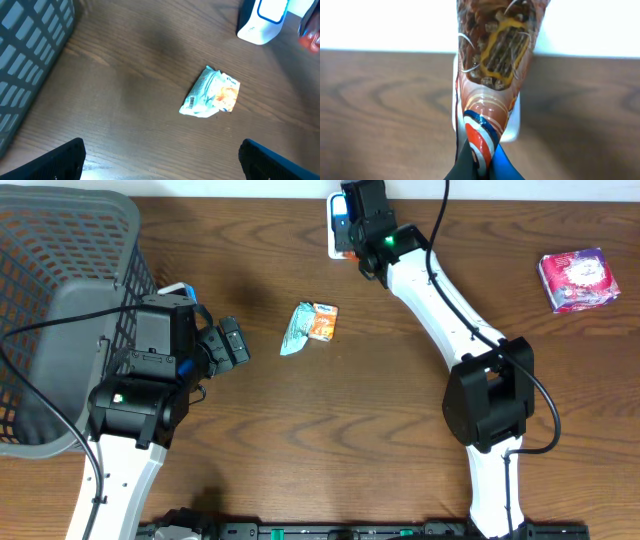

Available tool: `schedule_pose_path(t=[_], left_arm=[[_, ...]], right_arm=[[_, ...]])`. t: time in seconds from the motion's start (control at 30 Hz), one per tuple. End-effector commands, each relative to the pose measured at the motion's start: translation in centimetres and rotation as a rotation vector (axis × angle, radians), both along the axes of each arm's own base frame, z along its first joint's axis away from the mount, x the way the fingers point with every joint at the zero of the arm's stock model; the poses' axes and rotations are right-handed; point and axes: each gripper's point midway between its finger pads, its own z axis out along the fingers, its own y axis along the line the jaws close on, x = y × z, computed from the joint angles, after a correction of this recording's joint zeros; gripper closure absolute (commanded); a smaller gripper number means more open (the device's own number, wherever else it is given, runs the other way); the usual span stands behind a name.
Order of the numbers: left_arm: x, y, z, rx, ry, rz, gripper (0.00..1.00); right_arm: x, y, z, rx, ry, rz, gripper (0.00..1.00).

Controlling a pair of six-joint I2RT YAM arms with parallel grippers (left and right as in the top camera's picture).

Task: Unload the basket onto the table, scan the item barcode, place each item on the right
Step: 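Lift the red candy bar and hold it before the scanner, then carry the red candy bar right and drop it by the purple package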

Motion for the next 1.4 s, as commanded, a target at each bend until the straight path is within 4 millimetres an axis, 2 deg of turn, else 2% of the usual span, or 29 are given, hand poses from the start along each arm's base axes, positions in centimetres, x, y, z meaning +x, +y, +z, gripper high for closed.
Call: schedule_pose_path(t=[0.0,0.1,0.27,0.4,0.5,0.6,0.67,0.73,0.8,0.97,1.07,1.2,1.23,1.27,1.3,1.37], left_arm=[[0.1,0.2,0.2,0.012,-0.005,-0.002,0.02],[0.1,0.2,0.2,0.012,-0.005,-0.002,0.02],[0.1,0.2,0.2,0.012,-0.005,-0.002,0.02],[0.1,0.2,0.2,0.012,-0.005,-0.002,0.02],[0.1,0.2,0.2,0.012,-0.005,-0.002,0.02],[0.1,0.2,0.2,0.012,-0.005,-0.002,0.02],[0.1,0.2,0.2,0.012,-0.005,-0.002,0.02],[0.1,0.2,0.2,0.012,-0.005,-0.002,0.02],[0.1,0.2,0.2,0.012,-0.005,-0.002,0.02],[0.1,0.2,0.2,0.012,-0.005,-0.002,0.02],[0.1,0.2,0.2,0.012,-0.005,-0.002,0.02],[0.1,0.2,0.2,0.012,-0.005,-0.002,0.02],[0.1,0.2,0.2,0.012,-0.005,-0.002,0.02],[0.1,0.2,0.2,0.012,-0.005,-0.002,0.02],[0.1,0.2,0.2,0.012,-0.005,-0.002,0.02],[0.1,0.2,0.2,0.012,-0.005,-0.002,0.02]], right_arm=[[1.1,0.4,-2.9,-0.018,0.000,0.003,0.99],[2.3,-0.1,-4.5,-0.016,-0.013,-0.015,0.99],[2.7,-1.0,-4.7,-0.012,-0.011,-0.032,0.99],[2.8,-2.2,-3.4,-0.014,-0.020,-0.053,0.99],[2.8,-4.4,-1.0,-0.009,-0.038,-0.089,0.99],[2.8,-8.4,1.5,-0.035,-0.058,-0.173,0.99],[2.4,-12.3,2.8,-0.114,-0.057,-0.242,0.99],[1.8,-15.9,3.0,-0.229,-0.020,-0.254,0.99],[1.0,-18.7,2.0,-0.335,0.053,-0.217,0.99],[-2.7,-26.6,-2.9,-0.513,0.338,-0.159,0.99],[-4.3,-30.7,-5.0,-0.530,0.447,-0.186,0.99],[-5.2,-35.1,-6.6,-0.493,0.499,-0.283,0.97],[-5.6,-36.7,-6.8,-0.480,0.510,-0.320,0.93],[-5.8,-37.4,-7.0,-0.473,0.516,-0.334,0.80],[-6.0,-38.1,-7.0,-0.459,0.516,-0.359,0.61],[-6.2,-38.9,-7.0,-0.429,0.512,-0.407,0.03]])
